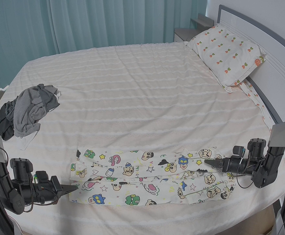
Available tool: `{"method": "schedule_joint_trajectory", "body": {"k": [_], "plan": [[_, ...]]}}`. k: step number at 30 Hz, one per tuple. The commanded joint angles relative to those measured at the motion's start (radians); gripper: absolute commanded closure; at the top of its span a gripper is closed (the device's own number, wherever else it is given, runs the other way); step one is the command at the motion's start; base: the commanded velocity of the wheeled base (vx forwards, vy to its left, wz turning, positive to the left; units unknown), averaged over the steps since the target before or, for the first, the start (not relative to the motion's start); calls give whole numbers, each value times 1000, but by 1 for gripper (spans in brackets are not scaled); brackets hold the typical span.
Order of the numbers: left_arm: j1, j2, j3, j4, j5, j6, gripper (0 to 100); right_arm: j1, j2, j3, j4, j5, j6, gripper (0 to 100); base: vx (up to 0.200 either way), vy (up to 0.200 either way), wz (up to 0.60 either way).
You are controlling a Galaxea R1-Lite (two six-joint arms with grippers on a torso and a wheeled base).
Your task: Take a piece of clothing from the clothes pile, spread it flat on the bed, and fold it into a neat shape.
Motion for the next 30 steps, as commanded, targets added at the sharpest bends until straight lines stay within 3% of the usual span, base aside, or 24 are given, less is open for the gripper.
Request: {"method": "schedule_joint_trajectory", "body": {"k": [1,3,4,10,11,14,18,24,30], "plan": [[-86,-60,-84,-2,223,-139,100,-60,-63,108,-89,14,15,0,0,0,0],[-151,-94,-124,7,343,-251,100,-84,-55,139,-138,23,27,0,0,0,0],[-186,-103,-140,13,363,-263,100,-89,-45,147,-161,32,41,0,0,0,0],[-221,-109,-192,113,361,-252,100,-94,-29,170,-164,47,50,0,0,0,0],[-221,-107,-198,128,363,-251,0,-94,-31,179,-164,47,49,0,0,0,0],[-211,-101,-219,154,363,-162,0,-95,-34,193,-164,49,39,0,0,0,0],[-157,-64,-265,237,361,62,0,-95,-28,194,-164,49,39,0,0,0,0],[-102,-69,-434,654,360,334,0,-101,-29,200,-164,50,39,0,0,0,0],[-74,-60,-658,927,366,444,0,-97,-28,214,-164,52,27,0,0,0,0]]}}
